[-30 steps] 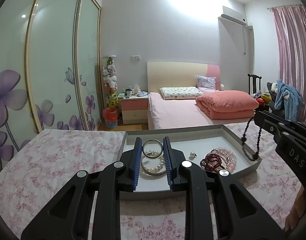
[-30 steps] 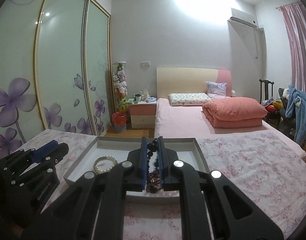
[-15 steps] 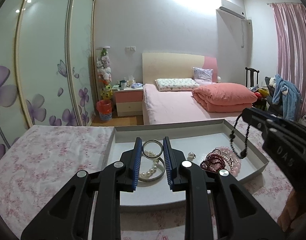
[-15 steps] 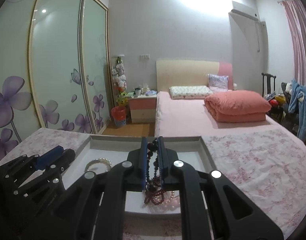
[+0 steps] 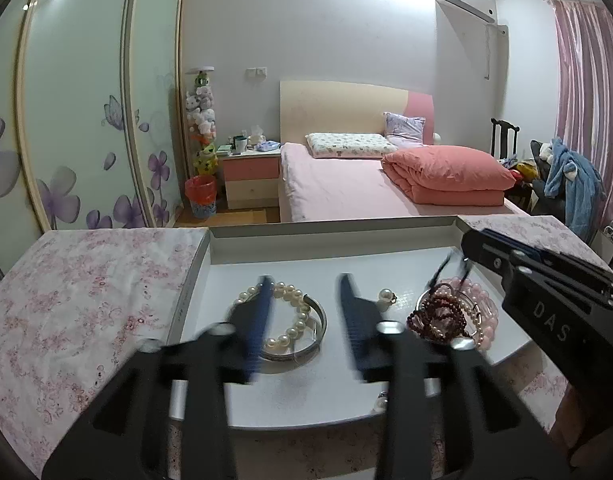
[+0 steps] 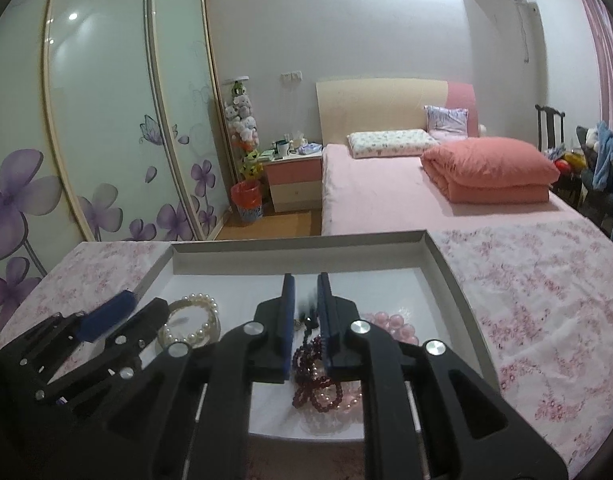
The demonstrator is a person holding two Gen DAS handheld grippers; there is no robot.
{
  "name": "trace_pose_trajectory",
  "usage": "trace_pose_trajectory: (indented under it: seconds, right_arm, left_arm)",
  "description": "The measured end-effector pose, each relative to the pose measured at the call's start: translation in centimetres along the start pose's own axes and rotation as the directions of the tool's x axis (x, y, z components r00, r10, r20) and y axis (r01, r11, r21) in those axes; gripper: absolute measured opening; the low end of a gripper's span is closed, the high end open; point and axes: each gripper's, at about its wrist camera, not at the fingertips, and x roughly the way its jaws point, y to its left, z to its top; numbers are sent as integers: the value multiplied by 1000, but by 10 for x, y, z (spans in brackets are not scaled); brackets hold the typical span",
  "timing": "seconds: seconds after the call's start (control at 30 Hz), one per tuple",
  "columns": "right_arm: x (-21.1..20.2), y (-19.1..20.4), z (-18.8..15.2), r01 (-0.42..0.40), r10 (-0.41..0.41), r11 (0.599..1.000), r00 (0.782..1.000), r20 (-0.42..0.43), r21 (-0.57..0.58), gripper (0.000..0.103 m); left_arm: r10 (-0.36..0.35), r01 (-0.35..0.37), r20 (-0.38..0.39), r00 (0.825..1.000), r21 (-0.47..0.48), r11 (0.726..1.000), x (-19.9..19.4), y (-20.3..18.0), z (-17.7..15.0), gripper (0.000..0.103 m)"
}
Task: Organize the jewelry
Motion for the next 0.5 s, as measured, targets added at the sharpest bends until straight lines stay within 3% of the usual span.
trace_pose_trajectory:
  seconds: [0.07, 0.4, 0.5]
  right_arm:
    - [-2, -3, 0, 1, -1, 1000, 1000, 4, 10, 33]
    - [-32, -17, -2, 17, -18, 999, 1000, 20, 45, 34]
    - [-48, -18, -5, 20, -21, 999, 999, 25, 41, 40]
  left_arm:
    - [2, -2, 7, 1000, 4, 1000, -3, 2, 0, 47]
    - [24, -23, 30, 999, -21, 1000, -28, 21, 4, 47]
    - [29, -28, 34, 999, -32, 999, -43, 29, 2, 47]
